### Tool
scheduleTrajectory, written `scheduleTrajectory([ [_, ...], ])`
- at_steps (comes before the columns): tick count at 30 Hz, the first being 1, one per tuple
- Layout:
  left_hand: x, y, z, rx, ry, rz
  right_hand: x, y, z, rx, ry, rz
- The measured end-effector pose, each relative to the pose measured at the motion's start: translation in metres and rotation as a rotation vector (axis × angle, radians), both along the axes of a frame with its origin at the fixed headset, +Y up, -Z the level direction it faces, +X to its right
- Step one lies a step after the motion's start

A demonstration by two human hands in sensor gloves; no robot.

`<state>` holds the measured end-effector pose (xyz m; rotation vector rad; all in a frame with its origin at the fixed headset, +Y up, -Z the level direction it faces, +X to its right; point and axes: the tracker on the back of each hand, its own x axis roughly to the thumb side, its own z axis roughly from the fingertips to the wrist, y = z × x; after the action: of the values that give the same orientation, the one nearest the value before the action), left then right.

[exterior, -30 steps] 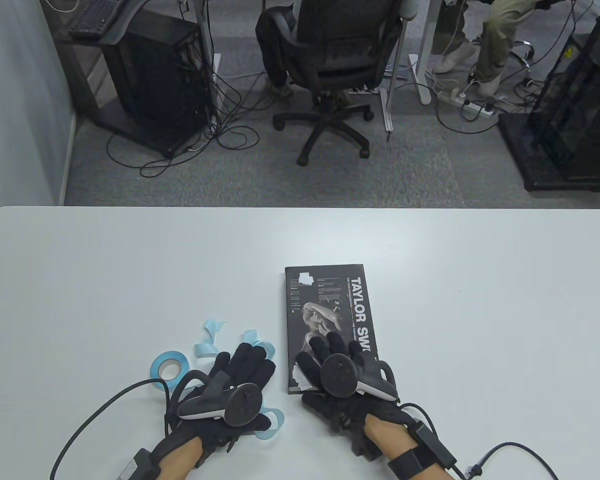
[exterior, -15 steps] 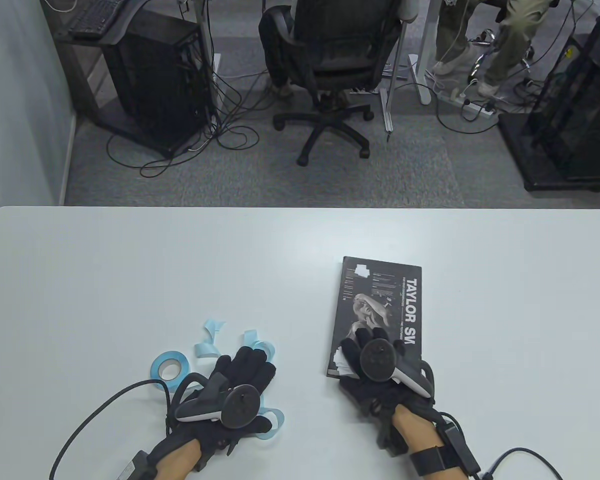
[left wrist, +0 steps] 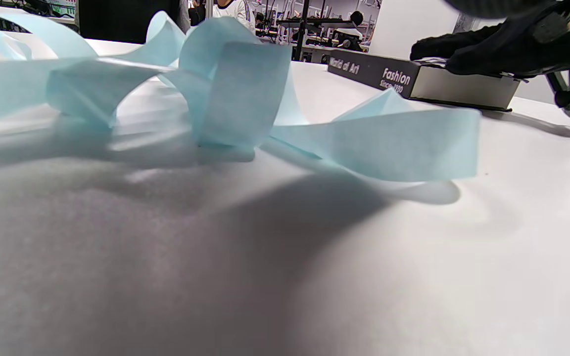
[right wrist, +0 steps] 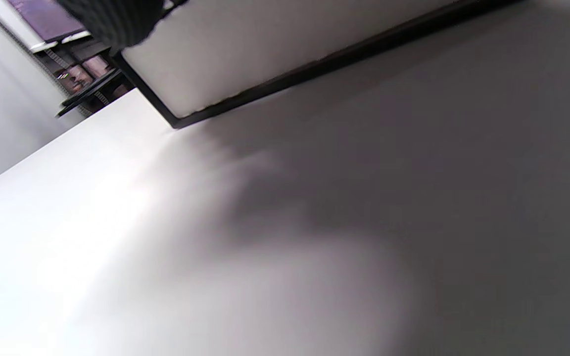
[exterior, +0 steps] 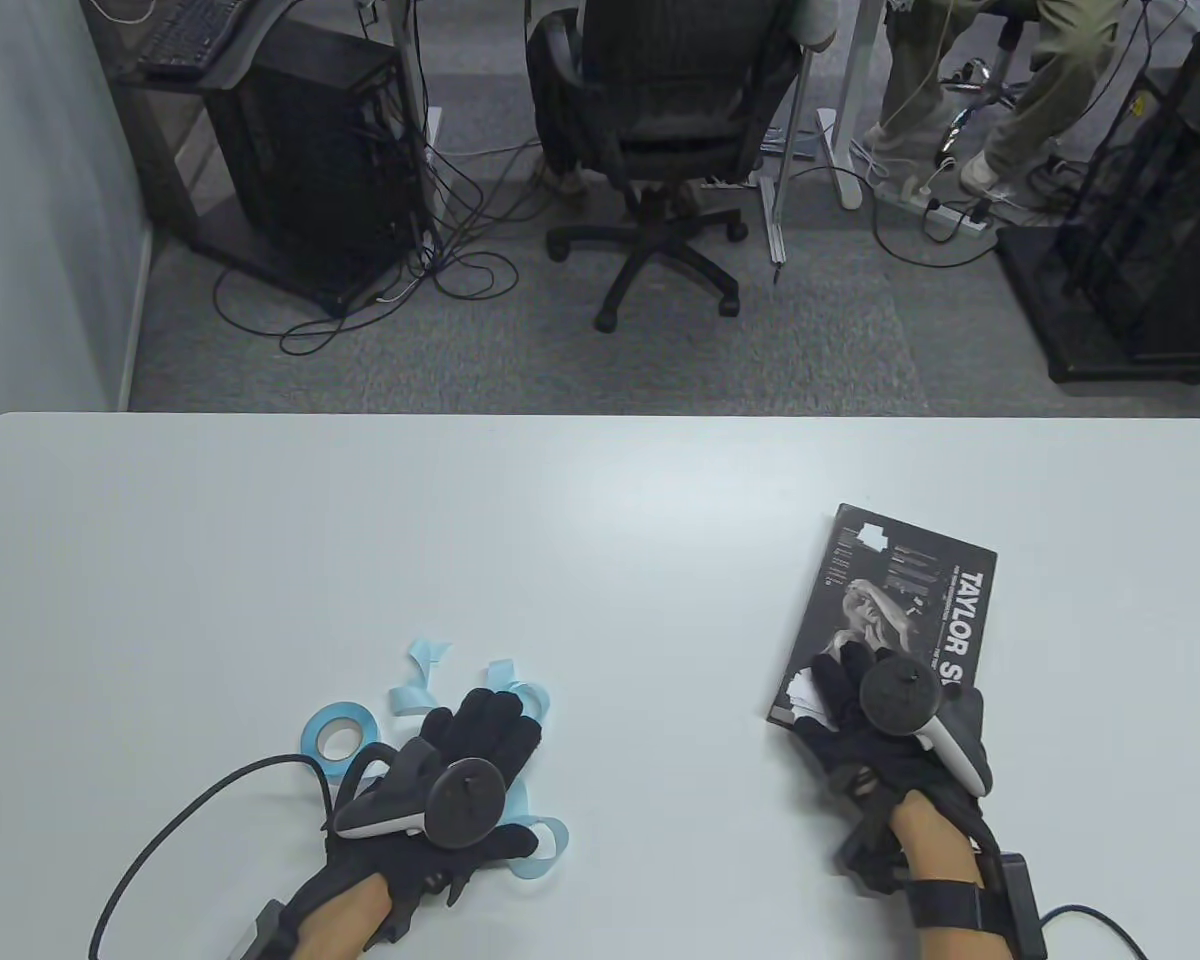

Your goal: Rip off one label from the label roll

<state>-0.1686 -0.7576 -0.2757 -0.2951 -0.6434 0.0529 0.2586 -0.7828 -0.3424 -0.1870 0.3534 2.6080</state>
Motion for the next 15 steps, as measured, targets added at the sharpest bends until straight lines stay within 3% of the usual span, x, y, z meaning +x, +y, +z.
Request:
scheduleTrajectory([
  [9, -0.001, -0.004, -0.001, -0.023, -0.001, -0.017, 0.071, -0.005, -0.002, 0.067, -0.266, 0.007],
  [15, -0.001, -0.005, -0.001, -0.037, 0.003, -0.003, 0.087, -0.005, 0.004, 0.082, -0.339, -0.002],
])
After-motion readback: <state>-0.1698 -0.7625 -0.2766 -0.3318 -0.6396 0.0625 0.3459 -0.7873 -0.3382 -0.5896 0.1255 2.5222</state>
